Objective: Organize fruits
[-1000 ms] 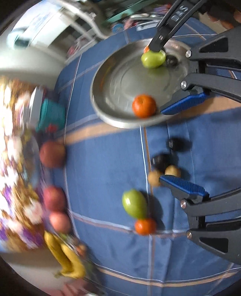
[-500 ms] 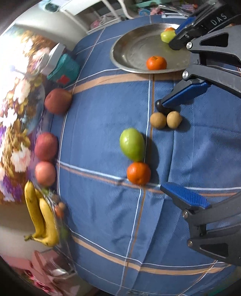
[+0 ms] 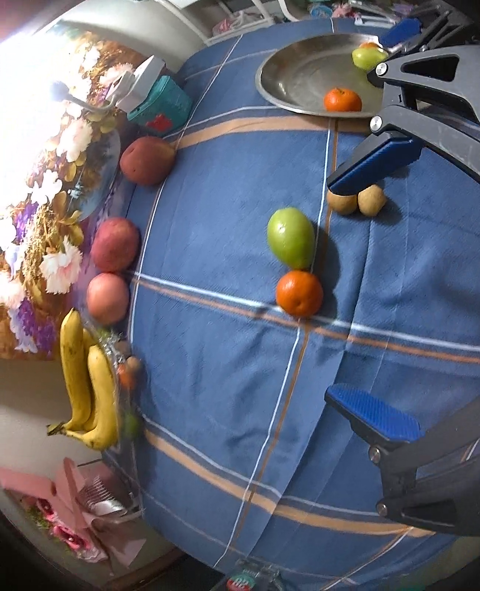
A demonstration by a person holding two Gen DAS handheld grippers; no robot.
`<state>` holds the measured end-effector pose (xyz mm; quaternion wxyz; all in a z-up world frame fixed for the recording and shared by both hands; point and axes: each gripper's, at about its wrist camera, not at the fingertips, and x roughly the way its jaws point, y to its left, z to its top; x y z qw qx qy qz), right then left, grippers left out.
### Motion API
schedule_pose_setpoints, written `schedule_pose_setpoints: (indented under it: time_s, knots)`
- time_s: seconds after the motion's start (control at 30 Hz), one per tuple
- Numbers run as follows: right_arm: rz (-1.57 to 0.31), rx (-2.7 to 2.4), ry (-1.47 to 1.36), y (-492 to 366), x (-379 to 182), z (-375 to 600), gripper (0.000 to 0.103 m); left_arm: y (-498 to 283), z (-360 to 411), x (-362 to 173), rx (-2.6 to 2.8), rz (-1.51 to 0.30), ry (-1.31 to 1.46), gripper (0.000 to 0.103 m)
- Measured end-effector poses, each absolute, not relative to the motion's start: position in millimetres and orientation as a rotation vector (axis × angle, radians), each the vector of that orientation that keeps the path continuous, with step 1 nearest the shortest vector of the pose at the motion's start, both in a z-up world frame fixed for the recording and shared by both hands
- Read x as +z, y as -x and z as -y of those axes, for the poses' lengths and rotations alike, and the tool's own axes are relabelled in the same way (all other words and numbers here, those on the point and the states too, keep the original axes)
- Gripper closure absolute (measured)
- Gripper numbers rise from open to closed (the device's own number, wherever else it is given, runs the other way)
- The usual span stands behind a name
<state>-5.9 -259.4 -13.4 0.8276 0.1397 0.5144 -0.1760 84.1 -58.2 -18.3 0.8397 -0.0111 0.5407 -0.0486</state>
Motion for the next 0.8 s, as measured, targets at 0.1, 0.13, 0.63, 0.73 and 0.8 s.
schedule_pose_setpoints:
  time_s: [0.1, 0.13, 0.63, 0.73, 0.8]
  knots:
    - [-1.051, -0.355, -0.274, 4, -9, 254, 0.009, -87, 55, -16, -0.086, -1.13, 0.013, 0.0]
    - [-1.028, -0.342, -0.265, 4, -7, 252, 0.009, -87, 53, -15, -0.082, -1.125, 0.017, 0.0]
    - [-0.992, -0.239, -0.294, -6, -8, 231, 0.009, -93, 40, -3, 0.019, -1.067, -0.038, 0.0]
    - [-0.991, -0.207, -0.297, -7, -7, 226, 0.009, -93, 37, -3, -0.007, -1.079, -0.027, 0.0]
    - [-0.992, -0.171, -0.322, -8, -8, 223, 0.009, -93, 33, -2, -0.014, -1.078, -0.013, 0.0]
